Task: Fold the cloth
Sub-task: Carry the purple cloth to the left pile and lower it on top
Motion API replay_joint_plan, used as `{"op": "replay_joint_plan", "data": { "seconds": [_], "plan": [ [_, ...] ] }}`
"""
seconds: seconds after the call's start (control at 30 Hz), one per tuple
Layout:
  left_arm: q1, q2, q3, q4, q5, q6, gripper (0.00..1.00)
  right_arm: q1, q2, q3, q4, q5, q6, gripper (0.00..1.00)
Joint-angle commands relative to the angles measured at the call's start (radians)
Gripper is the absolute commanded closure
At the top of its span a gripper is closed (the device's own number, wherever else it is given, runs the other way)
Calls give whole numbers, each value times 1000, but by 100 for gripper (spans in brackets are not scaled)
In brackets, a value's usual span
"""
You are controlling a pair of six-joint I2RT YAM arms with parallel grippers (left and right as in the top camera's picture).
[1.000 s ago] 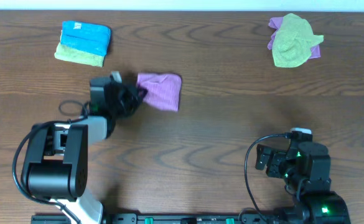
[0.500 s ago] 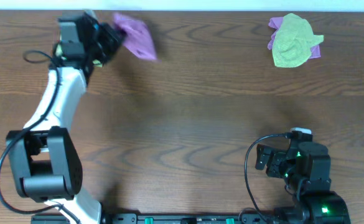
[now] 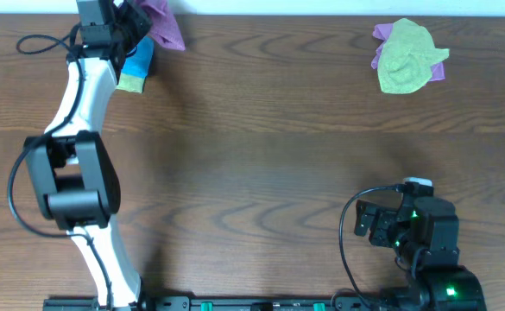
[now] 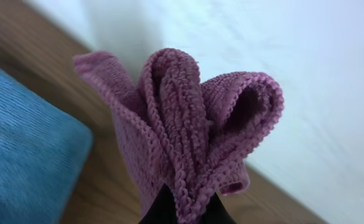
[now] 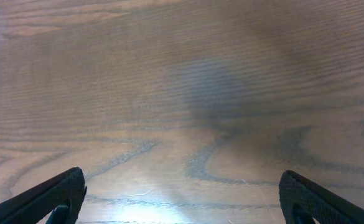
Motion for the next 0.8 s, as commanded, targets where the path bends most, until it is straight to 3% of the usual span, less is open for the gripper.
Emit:
{"op": "replay_joint_plan", "data": {
  "seconds": [0.0, 0.33, 0.77],
  "plan": [
    [32, 29, 56, 9, -32, 24, 94, -6, -5, -3, -1, 7, 13, 1],
    [136, 45, 58, -24, -48, 47, 94, -6, -5, -3, -1, 7, 13, 1],
    [162, 121, 57, -64, -22, 55, 94, -6, -5, -3, -1, 7, 13, 1]
  ]
}}
